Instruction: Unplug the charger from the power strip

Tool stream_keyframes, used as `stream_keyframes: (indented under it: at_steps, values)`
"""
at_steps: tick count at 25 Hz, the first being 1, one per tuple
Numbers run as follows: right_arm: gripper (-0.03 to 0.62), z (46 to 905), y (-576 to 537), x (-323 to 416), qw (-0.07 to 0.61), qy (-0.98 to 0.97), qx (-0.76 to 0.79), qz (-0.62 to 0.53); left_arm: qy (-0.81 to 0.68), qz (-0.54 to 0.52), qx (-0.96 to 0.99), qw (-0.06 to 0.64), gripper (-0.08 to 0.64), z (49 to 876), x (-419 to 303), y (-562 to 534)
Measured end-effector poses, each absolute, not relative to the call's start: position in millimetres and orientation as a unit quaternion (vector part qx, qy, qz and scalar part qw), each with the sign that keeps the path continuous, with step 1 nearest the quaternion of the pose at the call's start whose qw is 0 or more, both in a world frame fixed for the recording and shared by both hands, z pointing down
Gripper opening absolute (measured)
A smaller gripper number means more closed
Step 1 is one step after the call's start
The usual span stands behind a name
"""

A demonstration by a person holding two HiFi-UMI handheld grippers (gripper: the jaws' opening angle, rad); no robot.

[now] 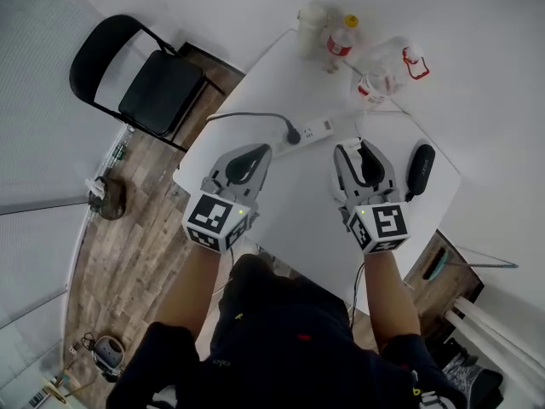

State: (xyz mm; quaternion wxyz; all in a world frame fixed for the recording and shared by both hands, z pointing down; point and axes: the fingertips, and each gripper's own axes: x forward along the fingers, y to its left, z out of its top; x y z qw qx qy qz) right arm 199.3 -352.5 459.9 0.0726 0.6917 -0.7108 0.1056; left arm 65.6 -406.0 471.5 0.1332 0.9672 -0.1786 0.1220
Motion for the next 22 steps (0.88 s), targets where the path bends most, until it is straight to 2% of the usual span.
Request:
stream_keyframes:
  at_steps: [7, 11, 22]
  values:
    - [0.172, 388.0, -291.5, 200.8, 0.042, -0.700, 0.708, 0.078, -0.159, 0.091, 0.980, 0.071, 0.023, 386.2, 46.1, -351.4]
    - [0.172, 346.7, -262.3, 190.9, 0.033, -0.700, 0.712, 0.047, -0.170, 0.047, 0.982, 0.065, 0.023, 342.5, 34.5, -337.6]
    - [0.172, 282.2, -222.5, 177.2, 0.033, -0.708, 0.705, -0.025, -0.174, 0.014, 0.983, 0.052, 0.023, 304.1, 27.4, -317.0]
